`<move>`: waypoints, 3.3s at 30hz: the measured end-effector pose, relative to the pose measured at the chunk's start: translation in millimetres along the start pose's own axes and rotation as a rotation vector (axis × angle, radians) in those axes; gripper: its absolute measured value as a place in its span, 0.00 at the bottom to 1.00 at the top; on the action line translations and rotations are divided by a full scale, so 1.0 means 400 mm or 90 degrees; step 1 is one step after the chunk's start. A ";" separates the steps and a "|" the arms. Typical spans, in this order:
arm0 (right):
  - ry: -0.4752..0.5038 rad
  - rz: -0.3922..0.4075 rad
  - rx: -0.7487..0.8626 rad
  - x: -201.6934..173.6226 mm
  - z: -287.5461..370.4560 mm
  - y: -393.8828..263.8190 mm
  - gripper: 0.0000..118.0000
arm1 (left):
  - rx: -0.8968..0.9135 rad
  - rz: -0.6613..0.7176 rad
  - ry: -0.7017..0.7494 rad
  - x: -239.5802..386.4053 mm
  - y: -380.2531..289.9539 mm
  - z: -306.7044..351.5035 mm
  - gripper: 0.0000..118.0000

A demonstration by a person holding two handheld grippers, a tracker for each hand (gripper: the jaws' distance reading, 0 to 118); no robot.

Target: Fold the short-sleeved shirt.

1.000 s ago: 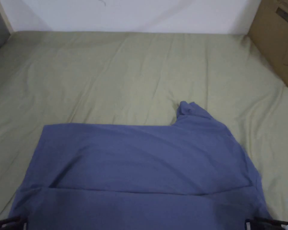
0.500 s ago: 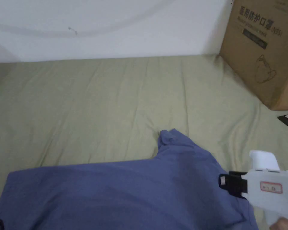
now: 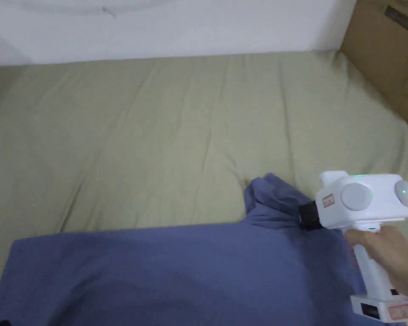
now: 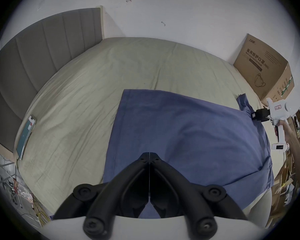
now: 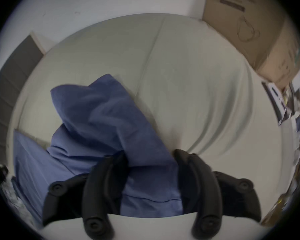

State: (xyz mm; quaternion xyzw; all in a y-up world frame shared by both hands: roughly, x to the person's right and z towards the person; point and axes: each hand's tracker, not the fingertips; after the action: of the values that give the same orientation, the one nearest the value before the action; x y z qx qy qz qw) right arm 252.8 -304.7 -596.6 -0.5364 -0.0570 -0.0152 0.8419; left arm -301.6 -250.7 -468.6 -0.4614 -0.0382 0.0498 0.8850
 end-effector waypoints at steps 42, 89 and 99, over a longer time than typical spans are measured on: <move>0.081 0.005 0.124 0.055 0.441 -0.164 0.03 | -0.022 -0.033 -0.039 -0.115 0.205 0.067 0.01; 0.232 0.087 0.302 -0.467 0.523 -0.611 0.00 | 0.062 0.522 -0.356 -0.379 -0.405 0.106 0.88; 0.226 0.101 0.274 -0.467 0.518 -0.614 0.00 | -0.004 0.597 -0.452 -0.385 -0.395 -0.026 0.10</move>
State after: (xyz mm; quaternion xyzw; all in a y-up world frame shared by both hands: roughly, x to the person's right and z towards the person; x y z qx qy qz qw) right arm 29.4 -228.0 -309.3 -0.3374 0.1316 -0.0307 0.9316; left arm -444.8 -368.2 -348.3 -0.3867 -0.1244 0.5875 0.6999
